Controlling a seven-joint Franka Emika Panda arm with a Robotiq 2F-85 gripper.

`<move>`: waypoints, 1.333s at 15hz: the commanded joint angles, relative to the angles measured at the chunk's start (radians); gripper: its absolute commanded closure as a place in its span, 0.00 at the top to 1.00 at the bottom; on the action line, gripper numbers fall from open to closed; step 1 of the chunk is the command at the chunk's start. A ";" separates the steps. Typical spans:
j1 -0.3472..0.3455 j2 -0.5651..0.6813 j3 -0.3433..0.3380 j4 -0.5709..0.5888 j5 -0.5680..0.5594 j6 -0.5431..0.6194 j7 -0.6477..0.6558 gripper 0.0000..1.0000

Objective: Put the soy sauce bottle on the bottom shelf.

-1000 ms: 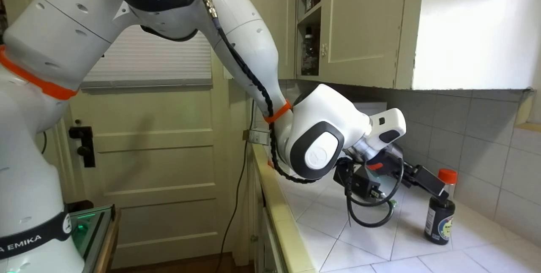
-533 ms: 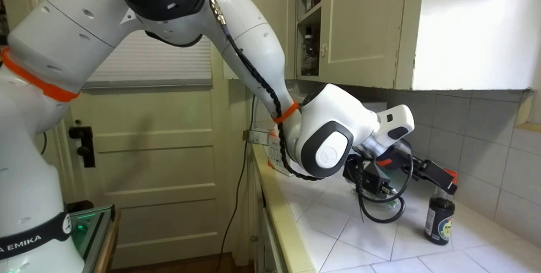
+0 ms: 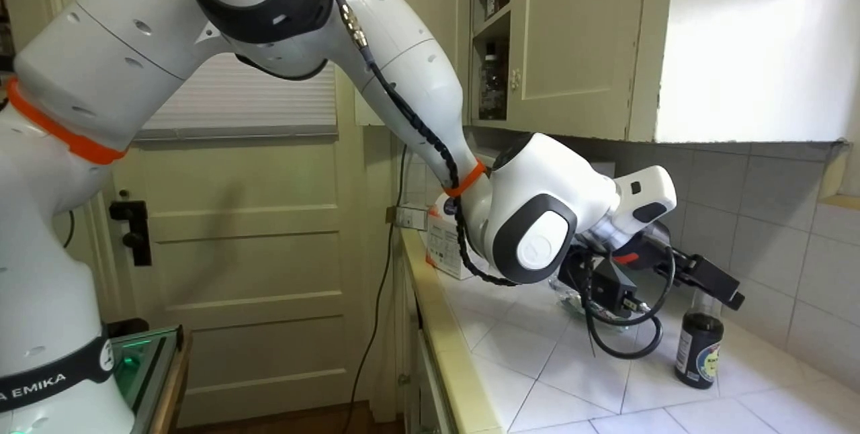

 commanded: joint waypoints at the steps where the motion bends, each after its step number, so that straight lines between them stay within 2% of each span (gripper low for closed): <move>1: -0.011 0.023 0.009 0.021 0.026 -0.019 -0.007 0.96; 3: -0.013 0.027 0.010 0.022 0.030 -0.022 -0.004 0.92; 4: -0.014 0.028 0.011 0.021 0.030 -0.022 -0.004 0.84; 5: -0.014 0.029 0.010 0.020 0.031 -0.019 -0.004 0.81; 6: -0.012 0.033 0.007 0.023 0.033 -0.019 -0.005 0.67; 9: -0.018 0.038 0.013 0.038 0.029 -0.024 -0.005 0.46; 10: -0.019 0.038 0.015 0.043 0.026 -0.025 -0.006 0.44; 11: -0.015 0.040 0.013 0.049 0.027 -0.026 -0.007 0.46; 12: -0.014 0.041 0.014 0.055 0.027 -0.029 -0.008 0.55; 13: -0.012 0.041 0.014 0.059 0.027 -0.030 -0.009 0.57; 14: -0.010 0.042 0.012 0.063 0.029 -0.031 -0.009 0.52; 15: -0.009 0.043 0.012 0.066 0.029 -0.032 -0.009 0.52; 16: -0.008 0.045 0.010 0.070 0.032 -0.033 -0.008 0.28; 18: -0.003 0.044 0.003 0.068 0.040 -0.038 -0.006 0.26; 19: 0.019 0.044 -0.023 0.064 0.048 -0.043 0.010 0.16; 20: 0.028 0.041 -0.034 0.060 0.058 -0.051 0.013 0.13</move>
